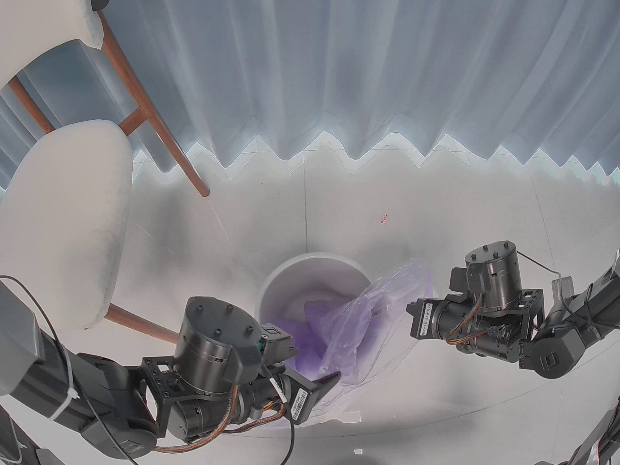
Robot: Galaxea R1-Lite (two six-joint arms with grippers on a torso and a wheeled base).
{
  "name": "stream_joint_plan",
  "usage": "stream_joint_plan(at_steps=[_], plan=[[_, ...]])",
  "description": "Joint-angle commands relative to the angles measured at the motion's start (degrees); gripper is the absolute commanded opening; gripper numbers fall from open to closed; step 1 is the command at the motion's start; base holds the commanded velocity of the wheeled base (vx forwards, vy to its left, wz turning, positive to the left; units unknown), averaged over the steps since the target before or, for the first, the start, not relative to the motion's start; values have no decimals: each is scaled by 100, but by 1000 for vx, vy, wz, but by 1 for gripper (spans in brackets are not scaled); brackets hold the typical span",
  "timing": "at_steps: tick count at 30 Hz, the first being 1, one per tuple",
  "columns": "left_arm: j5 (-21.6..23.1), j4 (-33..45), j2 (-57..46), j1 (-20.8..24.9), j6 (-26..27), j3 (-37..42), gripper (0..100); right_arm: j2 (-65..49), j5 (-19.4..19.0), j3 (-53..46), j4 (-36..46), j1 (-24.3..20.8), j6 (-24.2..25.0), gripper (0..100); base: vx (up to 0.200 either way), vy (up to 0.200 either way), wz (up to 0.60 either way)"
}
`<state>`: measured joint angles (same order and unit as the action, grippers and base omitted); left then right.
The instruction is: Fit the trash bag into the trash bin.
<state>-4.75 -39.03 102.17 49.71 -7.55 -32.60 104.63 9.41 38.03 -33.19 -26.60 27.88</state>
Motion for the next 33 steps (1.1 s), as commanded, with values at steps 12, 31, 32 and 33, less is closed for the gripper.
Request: stream_joint_plan(at_steps=[12, 31, 32, 33], plan=[[54, -78, 383, -120, -63, -291, 0, -294, -194, -24, -47, -29, 16, 0, 0, 0, 0], [1618, 361, -452, -1596, -2040, -1091, 0, -277, -2110, 811, 41, 348, -512, 0, 0, 0, 0], [1636, 361, -452, -1614, -2242, -1144, 0, -189, -2136, 934, 41, 366, -529, 0, 0, 0, 0], [1627, 344, -452, -1623, -2445, -1196, 0, -92, -2172, 1074, 41, 392, -529, 0, 0, 0, 0]])
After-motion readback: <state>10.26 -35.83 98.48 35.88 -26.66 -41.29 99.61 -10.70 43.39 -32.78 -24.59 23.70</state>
